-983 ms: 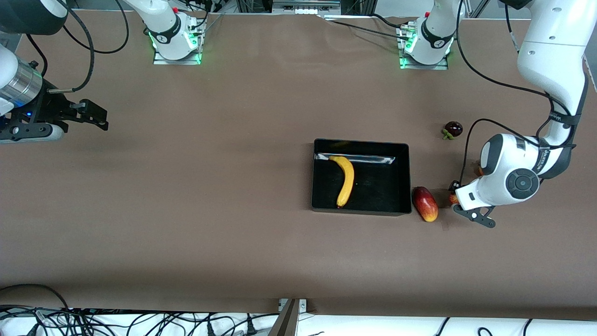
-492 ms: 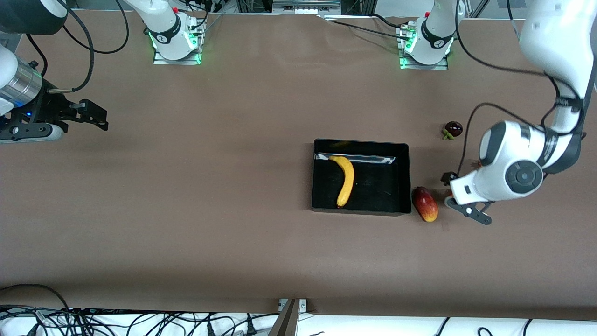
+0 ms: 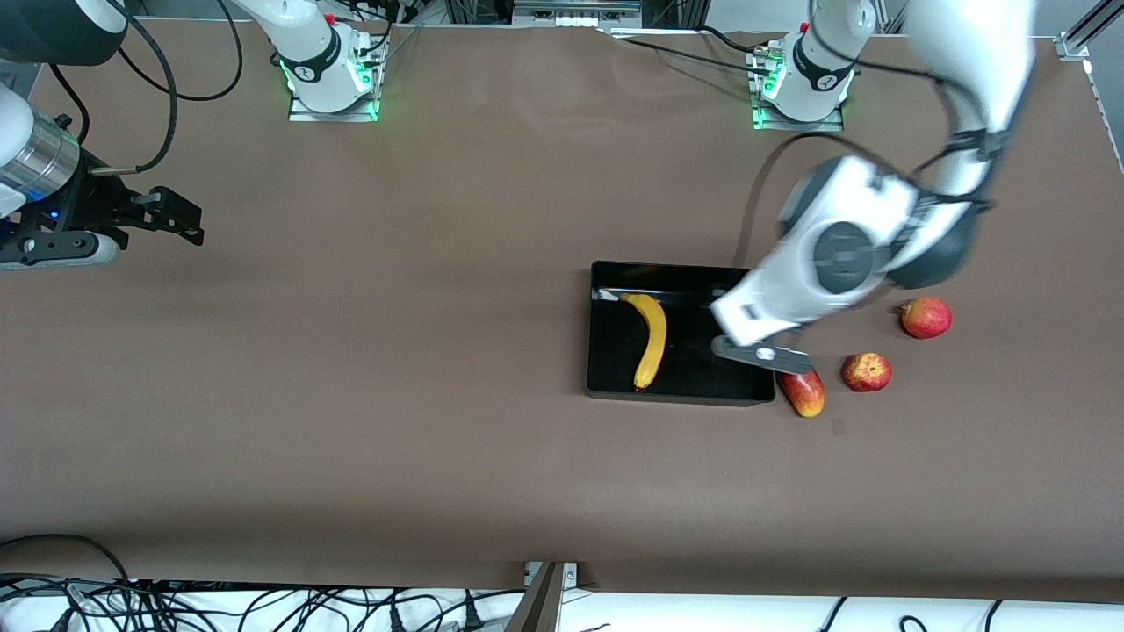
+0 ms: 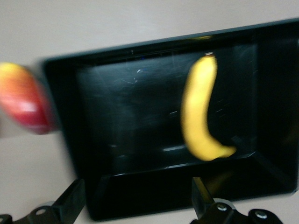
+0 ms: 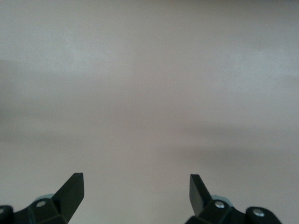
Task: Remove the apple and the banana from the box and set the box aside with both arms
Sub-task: 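Reach into the tray and grasp the yellow banana with the left gripper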
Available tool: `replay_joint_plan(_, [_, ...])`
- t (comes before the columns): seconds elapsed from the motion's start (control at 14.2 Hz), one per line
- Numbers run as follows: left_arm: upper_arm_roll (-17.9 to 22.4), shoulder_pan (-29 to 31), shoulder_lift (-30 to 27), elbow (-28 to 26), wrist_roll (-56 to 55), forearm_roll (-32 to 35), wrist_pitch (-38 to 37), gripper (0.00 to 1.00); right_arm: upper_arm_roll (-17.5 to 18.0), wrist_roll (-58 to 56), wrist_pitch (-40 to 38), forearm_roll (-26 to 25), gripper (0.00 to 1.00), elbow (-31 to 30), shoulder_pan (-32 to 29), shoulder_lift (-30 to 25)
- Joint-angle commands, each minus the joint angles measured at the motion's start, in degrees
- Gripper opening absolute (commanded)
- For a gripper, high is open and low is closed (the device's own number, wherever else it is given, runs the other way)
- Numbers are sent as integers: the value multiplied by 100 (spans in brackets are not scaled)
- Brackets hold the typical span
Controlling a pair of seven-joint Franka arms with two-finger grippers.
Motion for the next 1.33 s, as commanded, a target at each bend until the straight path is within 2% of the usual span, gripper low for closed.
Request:
replay_joint_plan(0.0, [55, -366, 776, 367, -935, 25, 680, 100, 20, 17, -39, 9, 100, 66, -32, 5])
replay_joint_plan(0.28, [108, -552, 1295, 243, -1448, 104, 1079, 100, 46, 34, -39, 18, 100, 66, -23, 5])
replay_joint_plan(0.63, [117, -587, 1568, 138, -1580, 464, 1280, 100, 37, 17, -39, 18, 100, 66, -32, 5])
replay_joint_plan(0.7, [117, -614, 1638, 85, -1606, 464, 1438, 95, 29, 17, -48, 18, 100, 66, -32, 5])
replay_joint_plan(0.77, [134, -692, 1673, 67, -1641, 464, 1492, 69, 28, 17, -48, 18, 100, 66, -32, 5])
replay_joint_plan(0.91, [222, -711, 1674, -3, -1712, 473, 1492, 42, 28, 17, -48, 18, 100, 66, -32, 5])
replay_joint_plan(0.98, [222, -693, 1648, 6, -1712, 473, 1475, 21, 28, 17, -39, 18, 100, 66, -32, 5])
replay_joint_plan(1.05, [213, -667, 1613, 14, -1712, 464, 1440, 8, 28, 17, -48, 18, 100, 66, -32, 5])
replay_joint_plan(1.12, [213, -632, 1569, 32, -1712, 464, 1370, 0, 28, 17, -48, 18, 100, 66, -32, 5])
replay_joint_plan(1.26, [205, -605, 1429, 102, -1712, 456, 1020, 0, 28, 17, -48, 18, 100, 66, -32, 5])
